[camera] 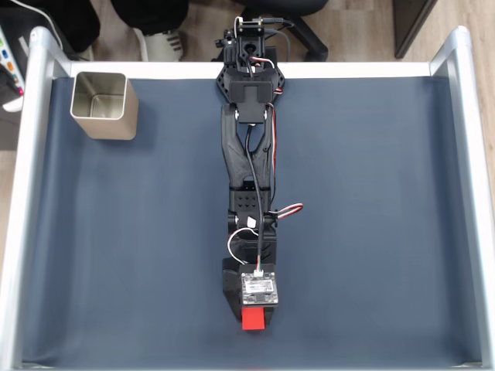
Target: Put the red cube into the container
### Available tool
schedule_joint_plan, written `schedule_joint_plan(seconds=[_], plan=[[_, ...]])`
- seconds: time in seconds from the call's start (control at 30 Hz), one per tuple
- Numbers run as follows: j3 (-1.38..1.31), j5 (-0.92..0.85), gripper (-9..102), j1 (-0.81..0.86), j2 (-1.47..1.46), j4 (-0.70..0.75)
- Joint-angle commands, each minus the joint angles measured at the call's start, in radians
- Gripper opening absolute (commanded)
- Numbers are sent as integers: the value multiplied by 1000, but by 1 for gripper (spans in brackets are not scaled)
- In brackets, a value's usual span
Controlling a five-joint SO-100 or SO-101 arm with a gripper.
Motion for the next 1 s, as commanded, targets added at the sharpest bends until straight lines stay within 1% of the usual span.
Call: schedule_joint_plan(seconds=[0.0,0.17,0.37,0.53,0.67,0.97], plan=[[-15,-6,0,14,127,78],[8,26,0,38,314,299],[103,43,0,94,583,489],[307,21,0,190,841,523],[462,3,0,296,1051,600],[747,-101,0,641,1453,683]])
